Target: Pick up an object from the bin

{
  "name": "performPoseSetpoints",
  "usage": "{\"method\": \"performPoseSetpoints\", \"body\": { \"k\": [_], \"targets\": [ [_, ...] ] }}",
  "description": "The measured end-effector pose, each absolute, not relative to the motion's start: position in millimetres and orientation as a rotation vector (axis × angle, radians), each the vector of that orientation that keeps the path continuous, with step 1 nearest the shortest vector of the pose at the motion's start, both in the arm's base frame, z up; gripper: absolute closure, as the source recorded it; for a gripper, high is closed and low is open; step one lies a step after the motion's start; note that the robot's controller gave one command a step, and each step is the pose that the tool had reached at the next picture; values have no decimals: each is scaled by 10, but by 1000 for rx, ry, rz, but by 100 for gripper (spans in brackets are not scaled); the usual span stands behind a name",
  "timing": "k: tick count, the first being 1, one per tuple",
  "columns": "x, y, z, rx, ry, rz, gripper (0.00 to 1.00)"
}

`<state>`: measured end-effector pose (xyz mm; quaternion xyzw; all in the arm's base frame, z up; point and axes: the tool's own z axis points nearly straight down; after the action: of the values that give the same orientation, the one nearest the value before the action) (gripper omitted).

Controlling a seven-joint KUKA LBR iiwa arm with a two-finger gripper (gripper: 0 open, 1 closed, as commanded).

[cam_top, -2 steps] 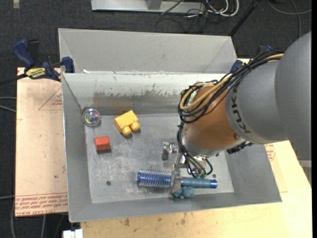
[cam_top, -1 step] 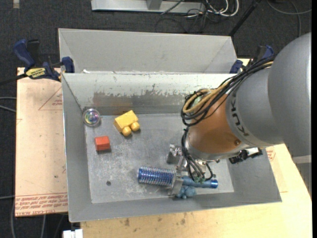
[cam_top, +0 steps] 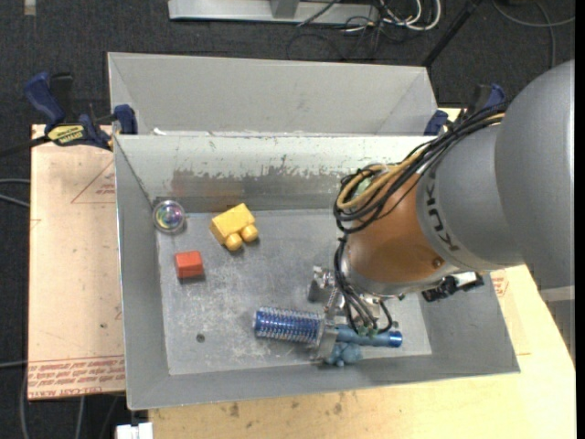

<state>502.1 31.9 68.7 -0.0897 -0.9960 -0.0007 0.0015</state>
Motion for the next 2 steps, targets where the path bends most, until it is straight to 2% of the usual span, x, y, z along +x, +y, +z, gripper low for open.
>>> {"method": "performPoseSetpoints", "body": {
  "k": [1,2],
  "targets": [
    [5020,320,686,-281,-3125,-2,100],
    [5018,322,745,-279,-3129,-1,100]
  ]
}}
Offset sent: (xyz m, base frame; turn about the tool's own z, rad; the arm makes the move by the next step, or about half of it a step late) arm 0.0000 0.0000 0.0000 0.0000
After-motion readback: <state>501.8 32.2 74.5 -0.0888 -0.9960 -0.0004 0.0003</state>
